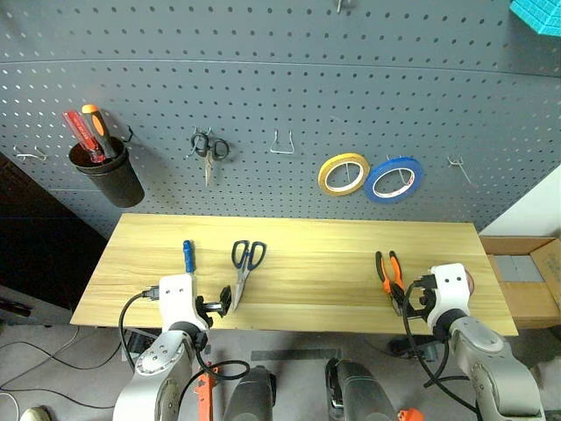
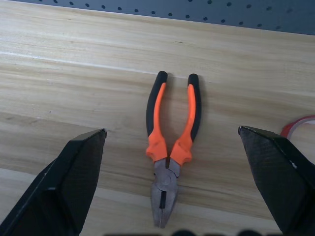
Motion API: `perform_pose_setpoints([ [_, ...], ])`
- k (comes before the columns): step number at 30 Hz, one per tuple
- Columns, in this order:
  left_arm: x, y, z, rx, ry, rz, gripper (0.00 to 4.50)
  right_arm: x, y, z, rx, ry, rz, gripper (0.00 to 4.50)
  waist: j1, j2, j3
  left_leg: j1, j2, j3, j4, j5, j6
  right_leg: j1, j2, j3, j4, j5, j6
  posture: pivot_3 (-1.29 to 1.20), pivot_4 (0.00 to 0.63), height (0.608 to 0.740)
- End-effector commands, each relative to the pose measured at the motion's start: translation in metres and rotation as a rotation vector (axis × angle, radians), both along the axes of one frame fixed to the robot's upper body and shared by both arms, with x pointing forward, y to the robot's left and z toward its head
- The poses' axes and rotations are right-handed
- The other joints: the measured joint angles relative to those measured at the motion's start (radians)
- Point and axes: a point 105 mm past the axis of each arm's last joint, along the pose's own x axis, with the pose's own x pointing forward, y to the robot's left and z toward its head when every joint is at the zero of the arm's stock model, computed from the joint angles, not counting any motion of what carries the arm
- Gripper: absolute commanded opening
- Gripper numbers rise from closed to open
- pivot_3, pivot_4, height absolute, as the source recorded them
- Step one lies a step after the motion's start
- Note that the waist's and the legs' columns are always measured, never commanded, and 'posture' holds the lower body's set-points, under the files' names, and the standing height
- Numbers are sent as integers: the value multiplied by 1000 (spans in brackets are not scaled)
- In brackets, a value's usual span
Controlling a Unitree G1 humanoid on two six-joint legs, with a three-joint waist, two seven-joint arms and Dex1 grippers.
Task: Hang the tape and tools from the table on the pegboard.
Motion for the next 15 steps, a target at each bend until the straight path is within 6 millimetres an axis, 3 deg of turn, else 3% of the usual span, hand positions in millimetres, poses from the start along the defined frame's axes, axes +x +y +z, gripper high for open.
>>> perform_pose_setpoints([
  [1, -2, 2, 9, 26, -28, -16, 4467, -1, -3, 6, -5, -21, 4, 4500, 0, 0, 0, -2, 0, 0, 0, 0, 0, -2, 0, 0, 0, 1, 1, 63, 221, 740],
  [15, -8, 5, 9, 30, -25, -6, 4467, -5, -7, 6, -18, -14, 12, 4500, -2, 0, 0, -4, 0, 2, 1, 0, 0, -6, 0, 0, 1, 2, 3, 64, 226, 740],
])
